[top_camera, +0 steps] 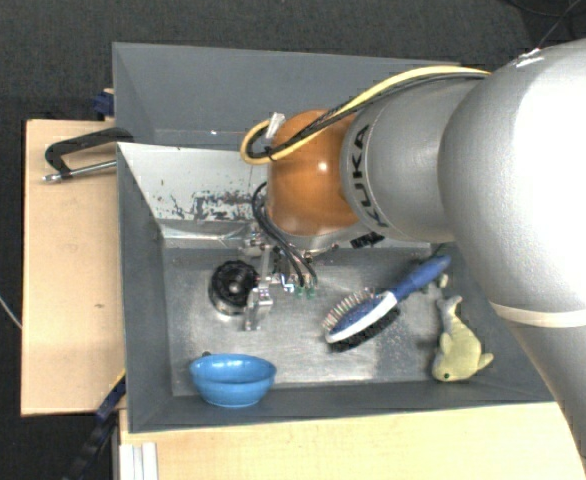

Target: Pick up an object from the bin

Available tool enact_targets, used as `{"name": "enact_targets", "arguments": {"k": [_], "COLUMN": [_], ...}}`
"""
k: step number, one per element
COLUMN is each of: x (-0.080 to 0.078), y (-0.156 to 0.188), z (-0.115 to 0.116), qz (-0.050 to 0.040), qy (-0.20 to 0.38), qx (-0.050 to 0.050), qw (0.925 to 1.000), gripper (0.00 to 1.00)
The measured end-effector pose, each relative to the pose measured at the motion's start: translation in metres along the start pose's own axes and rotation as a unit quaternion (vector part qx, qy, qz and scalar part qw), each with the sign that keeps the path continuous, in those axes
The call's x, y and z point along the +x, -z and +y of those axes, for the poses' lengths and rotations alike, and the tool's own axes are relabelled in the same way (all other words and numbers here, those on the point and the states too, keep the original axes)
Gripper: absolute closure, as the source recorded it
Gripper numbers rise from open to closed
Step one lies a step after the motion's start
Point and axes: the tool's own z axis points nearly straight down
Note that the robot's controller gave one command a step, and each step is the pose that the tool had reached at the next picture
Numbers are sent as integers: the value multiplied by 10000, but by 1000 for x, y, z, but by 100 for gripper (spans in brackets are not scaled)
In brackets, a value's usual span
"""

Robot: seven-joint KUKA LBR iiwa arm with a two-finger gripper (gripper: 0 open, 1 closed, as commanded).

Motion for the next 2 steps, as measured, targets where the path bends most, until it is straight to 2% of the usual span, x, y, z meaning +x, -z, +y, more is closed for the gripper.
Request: {"name": "enact_targets", "arguments": {"k": [1,2], "x": [-2,-10], "y": [3,154], "z": [0,-13], "qz": [-30,-21], "qy": [-4,42], "qx": [-10,2], "qw": [10000,10000], "gripper": [100,100]}}
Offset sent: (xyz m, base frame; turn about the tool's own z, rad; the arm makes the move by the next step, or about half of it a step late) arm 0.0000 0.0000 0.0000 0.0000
